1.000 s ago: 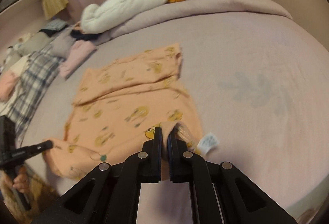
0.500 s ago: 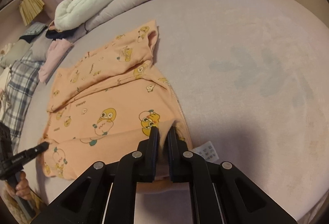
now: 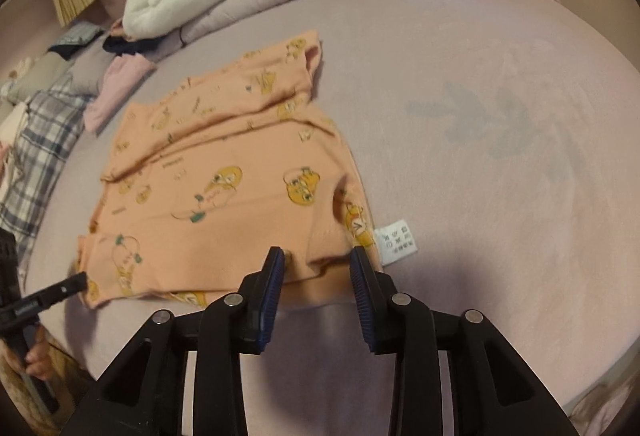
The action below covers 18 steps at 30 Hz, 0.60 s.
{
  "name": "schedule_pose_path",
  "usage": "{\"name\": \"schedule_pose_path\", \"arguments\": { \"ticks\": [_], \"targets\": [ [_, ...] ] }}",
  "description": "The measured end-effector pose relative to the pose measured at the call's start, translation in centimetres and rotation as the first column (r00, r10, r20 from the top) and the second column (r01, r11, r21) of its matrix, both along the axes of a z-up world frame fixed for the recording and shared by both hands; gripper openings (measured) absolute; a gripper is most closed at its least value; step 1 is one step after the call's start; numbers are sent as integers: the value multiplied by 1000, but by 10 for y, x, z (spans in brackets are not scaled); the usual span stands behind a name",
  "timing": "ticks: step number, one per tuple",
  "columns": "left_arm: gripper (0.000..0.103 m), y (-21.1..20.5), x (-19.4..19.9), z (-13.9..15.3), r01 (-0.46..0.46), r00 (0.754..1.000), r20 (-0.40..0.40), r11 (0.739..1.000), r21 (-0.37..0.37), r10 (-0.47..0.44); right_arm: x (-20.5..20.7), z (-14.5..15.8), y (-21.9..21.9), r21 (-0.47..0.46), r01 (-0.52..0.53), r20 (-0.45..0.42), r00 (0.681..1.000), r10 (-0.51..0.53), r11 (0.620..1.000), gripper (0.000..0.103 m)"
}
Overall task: Fold small clothes
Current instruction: 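Lift the hem with both tools and fold it toward the collar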
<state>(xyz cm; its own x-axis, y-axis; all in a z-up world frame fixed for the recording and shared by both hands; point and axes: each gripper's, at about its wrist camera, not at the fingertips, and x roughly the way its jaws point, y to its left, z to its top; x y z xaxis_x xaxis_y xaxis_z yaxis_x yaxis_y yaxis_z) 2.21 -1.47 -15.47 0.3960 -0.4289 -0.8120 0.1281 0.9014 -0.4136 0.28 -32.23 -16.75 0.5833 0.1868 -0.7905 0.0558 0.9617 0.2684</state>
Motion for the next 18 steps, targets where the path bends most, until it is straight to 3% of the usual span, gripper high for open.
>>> {"name": "schedule_pose_path", "arguments": {
  "ticks": [1, 3, 4, 5, 9, 14, 18],
  "targets": [
    [37, 0, -1, 0, 3, 1000, 3, 1000, 0, -3, -1, 1, 1, 1, -1, 11, 1000, 1, 1000, 33],
    [29, 1, -2, -1, 5, 1000, 1, 1000, -6, -5, -1, 4, 2, 10, -9, 21, 1000, 9, 1000, 19],
    [14, 1, -2, -3, 9, 1000, -4, 1000, -13, -9, -1, 5, 2, 14, -13, 27, 1000, 13, 1000, 16],
    [9, -1, -1, -6, 25, 1000, -15, 999, -20, -26, 0, 7, 3, 23, -24, 36, 999, 23, 999, 12],
    [7, -6, -5, 3, 41, 999, 33, 999, -12, -40, 6, 8, 3, 65, -44, 53, 998, 41, 997, 6],
    [7, -5, 8, 32, 53, 996, 81, 993, -104, -44, 17, 14, 3, 87, -35, 68, 997, 29, 996, 5],
    [7, 3, 30, 47, 3, 995, 99, 989, -148, 11, 26, 26, 0, 119, -24, 102, 995, 12, 993, 5]
  ]
}}
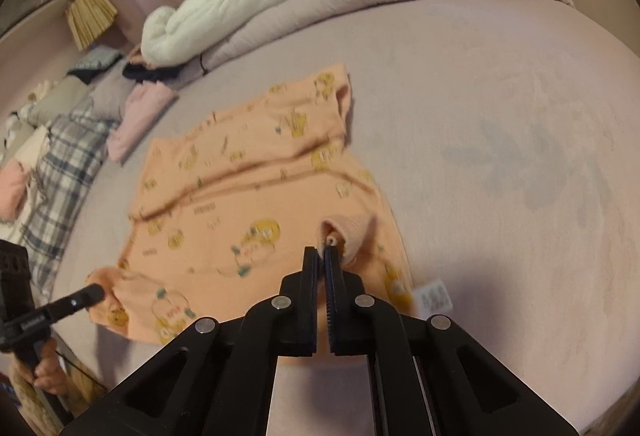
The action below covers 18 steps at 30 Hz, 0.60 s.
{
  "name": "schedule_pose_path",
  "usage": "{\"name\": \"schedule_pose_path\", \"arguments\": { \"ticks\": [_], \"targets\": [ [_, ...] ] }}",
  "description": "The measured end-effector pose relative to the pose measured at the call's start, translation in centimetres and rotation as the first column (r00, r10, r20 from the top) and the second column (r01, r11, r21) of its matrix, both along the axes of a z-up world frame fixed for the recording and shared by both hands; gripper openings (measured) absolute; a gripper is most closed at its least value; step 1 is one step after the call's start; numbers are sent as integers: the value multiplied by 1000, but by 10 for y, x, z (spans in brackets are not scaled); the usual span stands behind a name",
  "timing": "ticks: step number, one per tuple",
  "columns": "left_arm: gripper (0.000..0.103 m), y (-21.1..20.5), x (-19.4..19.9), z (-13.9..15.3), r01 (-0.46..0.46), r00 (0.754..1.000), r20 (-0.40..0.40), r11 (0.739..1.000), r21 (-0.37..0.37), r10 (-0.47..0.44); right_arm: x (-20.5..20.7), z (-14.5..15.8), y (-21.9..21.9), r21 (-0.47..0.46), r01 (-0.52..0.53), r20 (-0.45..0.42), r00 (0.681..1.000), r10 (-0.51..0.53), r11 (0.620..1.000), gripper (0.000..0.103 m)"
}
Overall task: Fold small clothes
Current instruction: 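Lift the hem with both tools and fold it toward the collar, then open the left tool and withdraw it while the right tool keeps holding the hem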
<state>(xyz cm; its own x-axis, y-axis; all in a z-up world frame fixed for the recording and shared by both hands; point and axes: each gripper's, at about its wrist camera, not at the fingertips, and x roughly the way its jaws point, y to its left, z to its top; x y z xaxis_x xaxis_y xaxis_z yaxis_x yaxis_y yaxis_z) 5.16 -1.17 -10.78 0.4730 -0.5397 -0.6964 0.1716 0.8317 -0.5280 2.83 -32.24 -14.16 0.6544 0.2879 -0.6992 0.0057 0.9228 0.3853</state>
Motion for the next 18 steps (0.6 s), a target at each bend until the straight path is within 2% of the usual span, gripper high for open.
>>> {"name": "schedule_pose_path", "arguments": {
  "ticks": [7, 11, 13, 18],
  "targets": [
    [7, 0, 43, -5, -59, 998, -16, 998, -3, 59, 26, 6, -2, 7, 10, 3, 1000, -10, 1000, 5],
    [8, 8, 73, -28, -103, 990, -105, 993, -55, 96, 47, -4, -3, -9, 36, -32, 999, -36, 999, 5],
    [9, 10, 82, -37, -113, 985, -140, 992, -55, 105, 54, -8, -5, -6, 47, -48, 998, -48, 999, 5],
    [12, 13, 93, -45, -121, 978, -180, 991, -56, 110, 64, -11, -8, -40, 99, -40, 994, -101, 994, 5]
  ]
}}
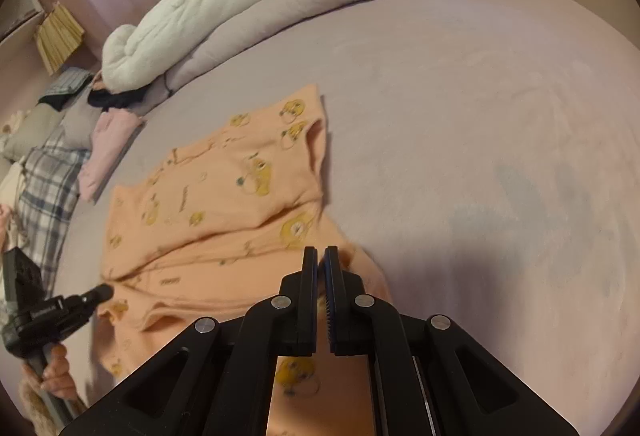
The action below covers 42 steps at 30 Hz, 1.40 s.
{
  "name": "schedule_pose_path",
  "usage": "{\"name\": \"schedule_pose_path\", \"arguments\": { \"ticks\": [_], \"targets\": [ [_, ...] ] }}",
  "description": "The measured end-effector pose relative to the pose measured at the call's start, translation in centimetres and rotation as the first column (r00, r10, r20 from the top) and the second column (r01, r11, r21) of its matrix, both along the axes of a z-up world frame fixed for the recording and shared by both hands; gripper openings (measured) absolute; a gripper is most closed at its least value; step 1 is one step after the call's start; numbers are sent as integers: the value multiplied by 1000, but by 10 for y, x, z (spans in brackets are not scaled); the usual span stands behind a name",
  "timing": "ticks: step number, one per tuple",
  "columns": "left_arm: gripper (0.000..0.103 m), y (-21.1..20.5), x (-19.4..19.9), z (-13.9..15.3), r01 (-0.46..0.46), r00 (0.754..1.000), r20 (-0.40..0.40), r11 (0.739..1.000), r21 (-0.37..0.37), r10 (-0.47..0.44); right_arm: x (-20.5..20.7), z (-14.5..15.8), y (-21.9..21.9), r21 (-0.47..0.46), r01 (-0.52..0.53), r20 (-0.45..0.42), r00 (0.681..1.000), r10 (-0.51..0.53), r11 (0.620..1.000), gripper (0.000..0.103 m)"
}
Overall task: Fold small clothes
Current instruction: 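Open the left tool and withdraw it while the right tool keeps holding the hem, then hold the folded hem fabric down with the right tool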
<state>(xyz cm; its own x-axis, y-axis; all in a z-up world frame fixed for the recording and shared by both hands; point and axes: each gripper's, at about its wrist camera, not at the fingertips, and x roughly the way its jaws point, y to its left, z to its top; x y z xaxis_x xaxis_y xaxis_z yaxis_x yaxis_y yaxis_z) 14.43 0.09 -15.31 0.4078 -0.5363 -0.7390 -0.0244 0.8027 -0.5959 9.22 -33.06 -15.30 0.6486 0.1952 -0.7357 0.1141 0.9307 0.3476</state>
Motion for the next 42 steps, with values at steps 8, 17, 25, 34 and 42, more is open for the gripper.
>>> {"name": "schedule_pose_path", "arguments": {
  "ticks": [8, 17, 25, 34, 42],
  "targets": [
    [41, 30, 0, 22, -108, 991, 93, 989, 98, 99, -6, 11, -9, -77, 28, 28, 999, -26, 997, 5],
    [56, 44, -29, 22, -66, 993, 107, 969, 238, 42, -15, 7, -17, -125, -27, -12, 1000, 26, 992, 42],
    [56, 35, -42, 16, -28, 996, 88, 957, 289, 2, -1, -11, 4, -181, -78, -37, 997, 72, 980, 7],
    [55, 23, -31, 12, 14, 997, 72, 939, 343, -41, -1, 8, -23, -95, 62, 32, 998, -60, 994, 5],
    [50, 9, -35, 5, 128, 988, 18, 892, 434, -151, 1, 0, -16, -127, 74, 3, 997, -74, 989, 5]
  ]
}}
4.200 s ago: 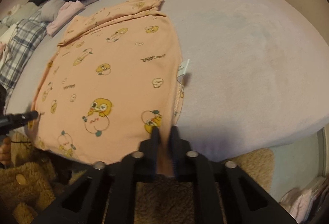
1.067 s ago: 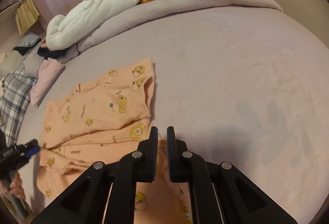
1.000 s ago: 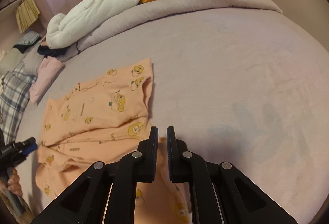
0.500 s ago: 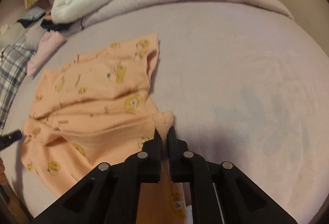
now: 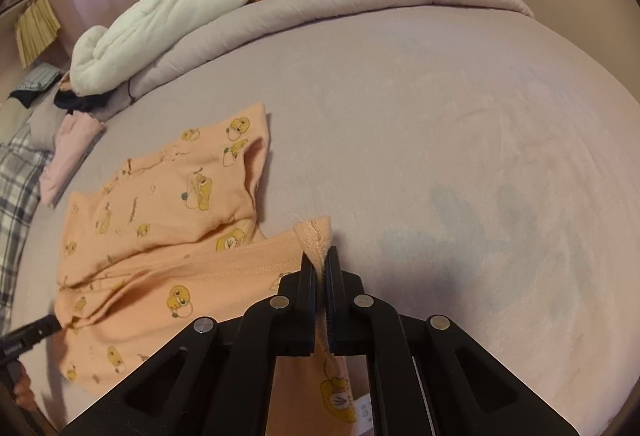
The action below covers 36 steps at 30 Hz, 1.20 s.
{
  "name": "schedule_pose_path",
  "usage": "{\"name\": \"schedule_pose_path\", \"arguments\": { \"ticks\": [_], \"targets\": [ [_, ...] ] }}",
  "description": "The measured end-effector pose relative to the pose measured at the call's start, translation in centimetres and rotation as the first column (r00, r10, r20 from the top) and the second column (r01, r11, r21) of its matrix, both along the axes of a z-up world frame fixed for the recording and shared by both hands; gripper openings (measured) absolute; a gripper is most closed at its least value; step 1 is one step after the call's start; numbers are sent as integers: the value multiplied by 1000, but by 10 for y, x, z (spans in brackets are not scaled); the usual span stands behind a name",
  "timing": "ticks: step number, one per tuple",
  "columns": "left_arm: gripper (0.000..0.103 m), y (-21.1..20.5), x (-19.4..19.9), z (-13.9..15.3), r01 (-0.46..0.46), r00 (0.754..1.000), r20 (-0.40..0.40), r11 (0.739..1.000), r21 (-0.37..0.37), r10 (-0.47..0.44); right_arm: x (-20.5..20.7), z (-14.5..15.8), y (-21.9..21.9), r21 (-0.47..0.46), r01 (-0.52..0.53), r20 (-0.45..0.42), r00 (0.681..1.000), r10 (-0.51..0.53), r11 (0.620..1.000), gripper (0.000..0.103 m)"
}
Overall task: Fold small clothes
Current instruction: 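Hold the folded hem fabric down with the right tool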
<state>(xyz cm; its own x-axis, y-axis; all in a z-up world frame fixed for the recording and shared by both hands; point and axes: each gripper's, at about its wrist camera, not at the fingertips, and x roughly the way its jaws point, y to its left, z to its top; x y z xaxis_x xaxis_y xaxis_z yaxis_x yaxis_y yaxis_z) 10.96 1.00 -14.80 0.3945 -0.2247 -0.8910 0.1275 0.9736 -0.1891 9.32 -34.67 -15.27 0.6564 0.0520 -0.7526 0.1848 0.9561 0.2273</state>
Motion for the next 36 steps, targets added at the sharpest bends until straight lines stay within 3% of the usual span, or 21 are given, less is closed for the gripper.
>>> {"name": "schedule_pose_path", "arguments": {
  "ticks": [3, 6, 11, 17, 24, 27, 30, 36],
  "targets": [
    [49, -7, -4, 1, 64, 998, 6, 997, -34, -64, -4, 0, -1, -8, -6, 2, 1000, 6, 1000, 5],
    [47, -21, 2, -4, 95, 995, 26, 995, 41, -96, -5, 0, 0, -6, -4, 1, 1000, 4, 1000, 5],
    [47, -33, 18, -10, 104, 993, 56, 991, 83, -109, -6, -1, -1, -2, -5, -1, 1000, 5, 1000, 5],
    [47, -30, 39, -8, 61, 996, 64, 997, 50, -64, -5, -2, 0, -3, 0, -5, 1000, 0, 1000, 5],
    [43, -15, 36, 7, 1, 998, 62, 992, -128, 7, -6, -3, -1, 3, -3, -3, 1000, 3, 1000, 5],
    [43, -23, 31, 13, 38, 995, 94, 993, -116, -27, -7, -3, -1, 7, -2, -2, 1000, 2, 1000, 5],
    [43, -25, 38, 5, 19, 999, 33, 998, -53, -18, -6, -3, -2, 5, -3, -1, 1000, 3, 1000, 5],
    [45, -1, 29, 29, -37, 992, 110, 989, -147, 53, -6, -3, -3, 12, -4, -2, 1000, 4, 1000, 5]
  ]
}}
